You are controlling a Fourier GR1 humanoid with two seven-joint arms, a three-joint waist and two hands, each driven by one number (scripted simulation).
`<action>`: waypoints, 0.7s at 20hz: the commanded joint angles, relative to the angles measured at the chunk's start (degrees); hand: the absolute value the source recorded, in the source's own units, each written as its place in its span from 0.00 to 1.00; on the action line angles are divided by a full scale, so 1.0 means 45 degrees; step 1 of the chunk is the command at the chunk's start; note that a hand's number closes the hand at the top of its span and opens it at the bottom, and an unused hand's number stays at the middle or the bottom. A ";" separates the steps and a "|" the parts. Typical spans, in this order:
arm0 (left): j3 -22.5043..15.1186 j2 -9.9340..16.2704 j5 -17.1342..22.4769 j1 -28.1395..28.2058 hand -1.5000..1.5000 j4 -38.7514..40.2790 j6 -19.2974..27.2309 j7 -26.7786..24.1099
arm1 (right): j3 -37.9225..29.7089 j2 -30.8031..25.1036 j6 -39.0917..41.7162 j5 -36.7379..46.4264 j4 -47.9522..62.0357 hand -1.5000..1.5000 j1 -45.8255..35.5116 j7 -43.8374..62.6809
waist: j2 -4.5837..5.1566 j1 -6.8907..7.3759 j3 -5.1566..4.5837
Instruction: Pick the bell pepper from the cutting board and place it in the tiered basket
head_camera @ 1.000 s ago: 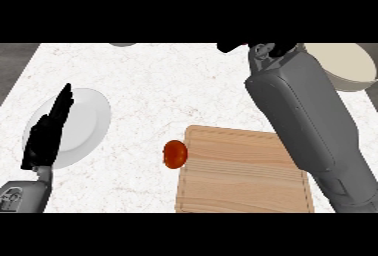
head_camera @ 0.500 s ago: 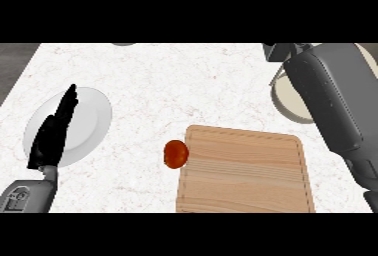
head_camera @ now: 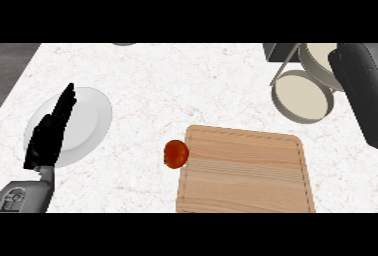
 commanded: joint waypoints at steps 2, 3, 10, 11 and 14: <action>0.0354 -0.0106 -0.0049 0.0163 0.50 0.0464 -0.0128 -0.0540 | -0.0584 -0.0001 0.0438 -0.0339 0.0447 1.00 -0.0073 -0.0996 | -0.0006 -0.0006 -0.0004; 0.0234 -0.0124 -0.0099 0.0150 0.50 0.0116 -0.0114 -0.0299 | -0.0817 -0.0103 -0.0593 -0.0603 0.0896 1.00 0.0758 -0.1911 | 0.0012 0.0018 0.0002; -0.0036 -0.0561 -0.0556 0.0120 0.50 -0.0077 0.0044 0.0120 | -0.1908 -0.0243 0.0078 -0.1603 0.1943 1.00 0.0803 -0.2998 | 0.0011 0.0033 0.0002; 0.0147 -0.0236 -0.0280 0.0601 0.50 -0.0634 -0.0255 -0.0015 | -0.2388 -0.0273 -0.0282 -0.2252 0.2059 1.00 0.1353 -0.3693 | 0.0012 0.0099 0.0010; 0.0373 -0.0442 -0.0393 -0.0477 0.50 0.0580 0.0048 0.0025 | -0.3389 0.0348 -0.0186 -0.3214 0.1615 0.00 0.1603 -0.2195 | 0.0006 -0.0161 0.0002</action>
